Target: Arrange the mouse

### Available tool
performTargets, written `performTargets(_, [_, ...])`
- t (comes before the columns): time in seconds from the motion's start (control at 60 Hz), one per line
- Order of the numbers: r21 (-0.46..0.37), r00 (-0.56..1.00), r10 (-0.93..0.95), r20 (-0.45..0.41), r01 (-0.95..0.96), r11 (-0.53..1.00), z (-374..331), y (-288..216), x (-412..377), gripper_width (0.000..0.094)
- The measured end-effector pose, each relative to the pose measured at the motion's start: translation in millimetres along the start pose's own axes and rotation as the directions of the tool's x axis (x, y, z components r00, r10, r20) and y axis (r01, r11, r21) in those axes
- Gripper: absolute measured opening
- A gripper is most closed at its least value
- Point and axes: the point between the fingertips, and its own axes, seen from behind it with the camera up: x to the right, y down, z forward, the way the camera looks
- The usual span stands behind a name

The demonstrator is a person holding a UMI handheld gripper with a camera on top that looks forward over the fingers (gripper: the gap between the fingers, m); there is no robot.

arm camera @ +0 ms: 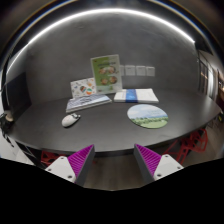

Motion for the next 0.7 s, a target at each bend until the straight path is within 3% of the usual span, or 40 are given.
performTargets(0.167, [-0.014, 0.976, -0.113, 0.189, 0.118, 0.993, 37.7, 1.9, -61.4, 0.0832])
performTargets(0.4, [-0.029, 0.896, -0.239, 0.374, 0.269, 0.963, 102.8, -5.9, -154.5, 0.0837])
performTargets(0.567, [-0.086, 0.879, -0.224, 0.42, 0.285, 0.955, 148.2, -1.5, -207.7, 0.0837])
performTargets(0.7, [-0.087, 0.909, -0.242, 0.339, 0.286, 0.954, 193.1, -17.9, -227.0, 0.0836])
